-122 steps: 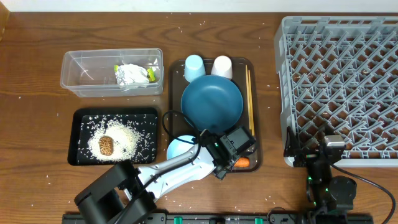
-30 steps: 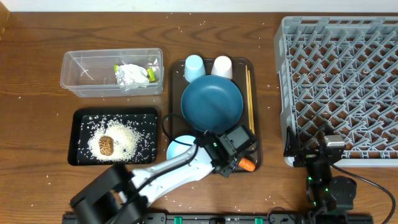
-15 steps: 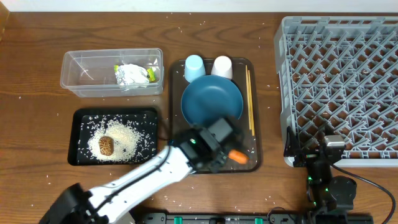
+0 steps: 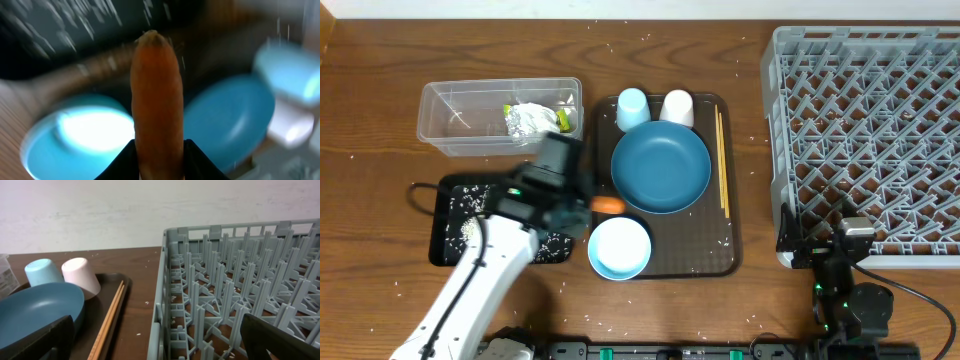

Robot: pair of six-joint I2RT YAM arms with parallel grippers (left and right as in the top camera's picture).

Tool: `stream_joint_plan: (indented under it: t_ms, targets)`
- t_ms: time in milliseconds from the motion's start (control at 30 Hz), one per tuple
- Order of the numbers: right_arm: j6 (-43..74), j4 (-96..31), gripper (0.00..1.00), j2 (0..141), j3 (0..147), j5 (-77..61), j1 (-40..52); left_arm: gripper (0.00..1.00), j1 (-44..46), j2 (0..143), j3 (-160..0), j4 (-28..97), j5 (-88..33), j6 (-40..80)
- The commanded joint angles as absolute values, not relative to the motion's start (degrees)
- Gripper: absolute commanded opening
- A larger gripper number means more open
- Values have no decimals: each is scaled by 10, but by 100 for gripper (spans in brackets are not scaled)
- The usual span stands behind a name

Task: Sort waste into correct bins and load items into the dishwasher rack
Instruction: 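Lift the carrot and carry it left over the black tray, then lower the carrot onto the rice on the black tray and release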

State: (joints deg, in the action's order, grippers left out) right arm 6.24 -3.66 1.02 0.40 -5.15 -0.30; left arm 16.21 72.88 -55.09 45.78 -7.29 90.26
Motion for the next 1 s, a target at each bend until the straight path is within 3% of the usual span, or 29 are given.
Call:
stream_joint_plan:
  t_ms: [0, 233, 467, 867, 967]
  targets:
    - [55, -39, 99, 9, 3, -49, -6, 27, 79, 729, -550, 479, -68, 824]
    - [55, -39, 99, 9, 3, -49, -6, 28, -76, 732, -550, 485, -66, 720]
    - [55, -39, 99, 9, 3, -49, -6, 28, -176, 753, -548, 486, -66, 686]
    - [55, -39, 99, 9, 3, -49, -6, 28, -192, 872, -546, 491, -126, 664]
    - [55, -39, 99, 9, 3, -49, -6, 37, -192, 895, -546, 495, -126, 664]
